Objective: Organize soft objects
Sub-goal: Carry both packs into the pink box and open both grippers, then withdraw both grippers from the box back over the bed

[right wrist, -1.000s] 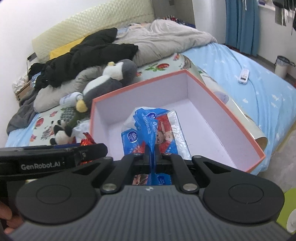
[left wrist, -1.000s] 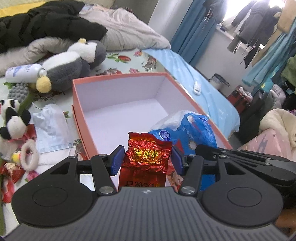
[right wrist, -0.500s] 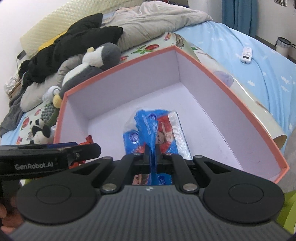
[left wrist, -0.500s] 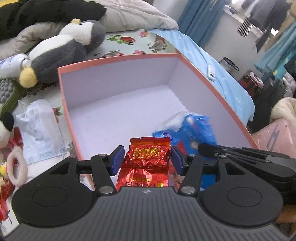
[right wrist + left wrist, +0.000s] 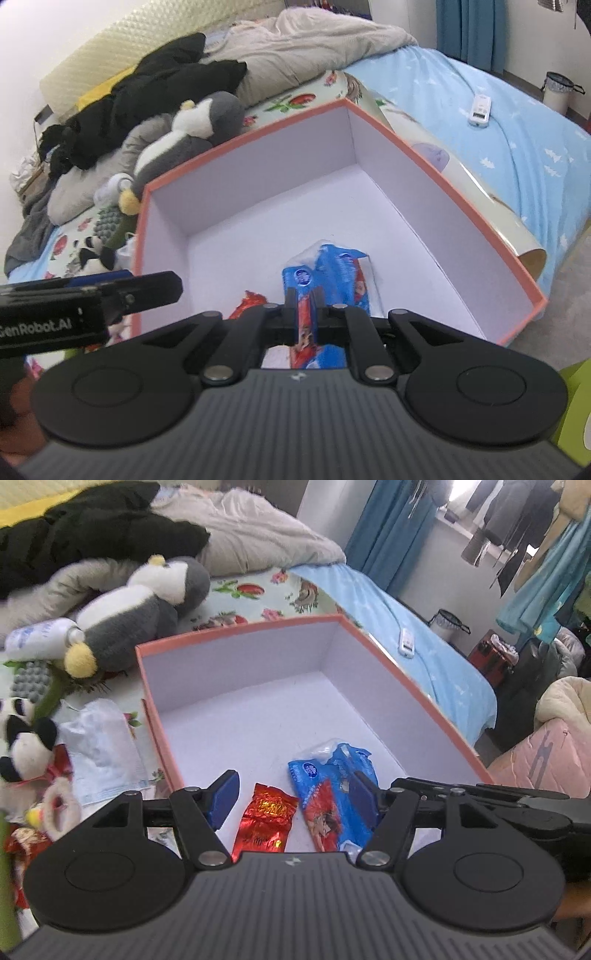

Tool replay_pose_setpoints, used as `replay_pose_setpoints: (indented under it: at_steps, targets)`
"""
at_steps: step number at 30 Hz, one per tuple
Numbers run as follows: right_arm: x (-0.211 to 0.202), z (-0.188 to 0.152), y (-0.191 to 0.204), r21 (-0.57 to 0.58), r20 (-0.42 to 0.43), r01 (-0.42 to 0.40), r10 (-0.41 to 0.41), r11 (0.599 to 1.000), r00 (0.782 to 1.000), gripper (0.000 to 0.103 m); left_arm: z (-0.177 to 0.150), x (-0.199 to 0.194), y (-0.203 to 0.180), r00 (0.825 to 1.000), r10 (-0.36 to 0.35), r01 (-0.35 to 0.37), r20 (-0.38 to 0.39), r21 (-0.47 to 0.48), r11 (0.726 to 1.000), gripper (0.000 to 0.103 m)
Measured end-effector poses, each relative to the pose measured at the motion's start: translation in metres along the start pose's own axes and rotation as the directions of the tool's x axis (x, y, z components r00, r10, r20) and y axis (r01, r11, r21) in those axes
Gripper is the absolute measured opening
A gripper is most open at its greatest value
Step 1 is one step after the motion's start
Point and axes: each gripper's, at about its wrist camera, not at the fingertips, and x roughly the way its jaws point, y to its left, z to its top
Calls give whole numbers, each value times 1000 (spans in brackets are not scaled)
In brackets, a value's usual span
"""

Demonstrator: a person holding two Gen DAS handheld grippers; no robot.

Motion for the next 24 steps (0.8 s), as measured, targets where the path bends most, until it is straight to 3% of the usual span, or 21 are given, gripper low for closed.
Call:
replay_pose_setpoints:
  at_steps: [10,12,13,14,24]
  targets:
    - [-68,-22,24,-35,82,-24,27,999,996,12,-36,-97,-5,994,19,-17,104,-15,1000,71]
    - [-78,-27,31,-43,91,-26,30,999,995,41,-45,-114,-7,992,10,-8,125,-13,1000,75]
    - [-83,-30,33,-48,94,-27,32,998,995,69,-50,-123,-6,991,16,-14,135,-12,1000,75]
    - [-87,-32,35,-48,101,-28,33,998,994,82,-54,-131,-6,989,19,-17,144,-12,1000,75]
    - [-134,-63,64,-48,184,-40,48,998,982,83,-96,-208,6,974,58,-55,218,-23,998,76]
